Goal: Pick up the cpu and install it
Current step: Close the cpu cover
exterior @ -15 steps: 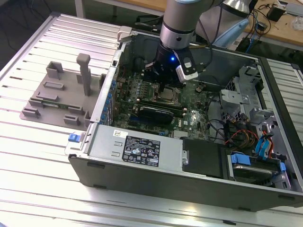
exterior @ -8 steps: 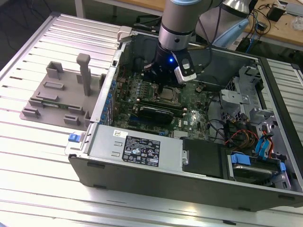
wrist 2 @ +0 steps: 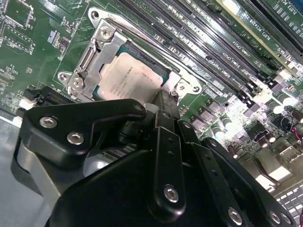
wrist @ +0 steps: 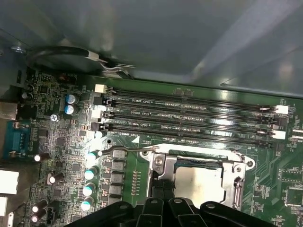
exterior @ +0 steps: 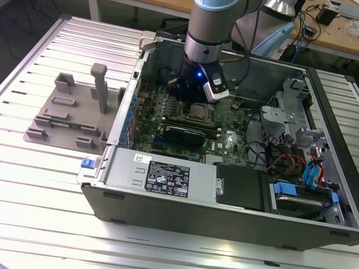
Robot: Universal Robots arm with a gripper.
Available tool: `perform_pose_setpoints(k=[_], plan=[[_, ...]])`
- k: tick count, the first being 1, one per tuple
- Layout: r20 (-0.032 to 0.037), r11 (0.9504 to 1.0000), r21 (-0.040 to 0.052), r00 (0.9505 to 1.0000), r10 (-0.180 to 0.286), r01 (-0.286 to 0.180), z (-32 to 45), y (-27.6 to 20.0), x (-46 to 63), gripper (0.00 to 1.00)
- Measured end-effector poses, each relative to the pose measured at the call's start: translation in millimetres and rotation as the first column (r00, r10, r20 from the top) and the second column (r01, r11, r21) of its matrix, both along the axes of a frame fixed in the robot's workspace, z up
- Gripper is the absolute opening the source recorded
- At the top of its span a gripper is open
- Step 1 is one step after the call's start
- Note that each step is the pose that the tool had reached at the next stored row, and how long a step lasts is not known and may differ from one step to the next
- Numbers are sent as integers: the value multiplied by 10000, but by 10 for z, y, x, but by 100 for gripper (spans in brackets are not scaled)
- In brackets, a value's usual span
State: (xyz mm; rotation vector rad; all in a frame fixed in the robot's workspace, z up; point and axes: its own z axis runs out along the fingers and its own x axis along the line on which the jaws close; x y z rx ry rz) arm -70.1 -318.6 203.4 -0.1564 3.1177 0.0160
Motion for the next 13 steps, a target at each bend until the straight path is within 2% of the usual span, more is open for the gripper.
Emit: perform_pose_setpoints(k=[10, 13], plan=[[1, 10000, 0, 10000, -2, 2, -24, 0, -12, 11], [10, 10000, 12, 10000, -2, 2, 28, 3, -11, 11]])
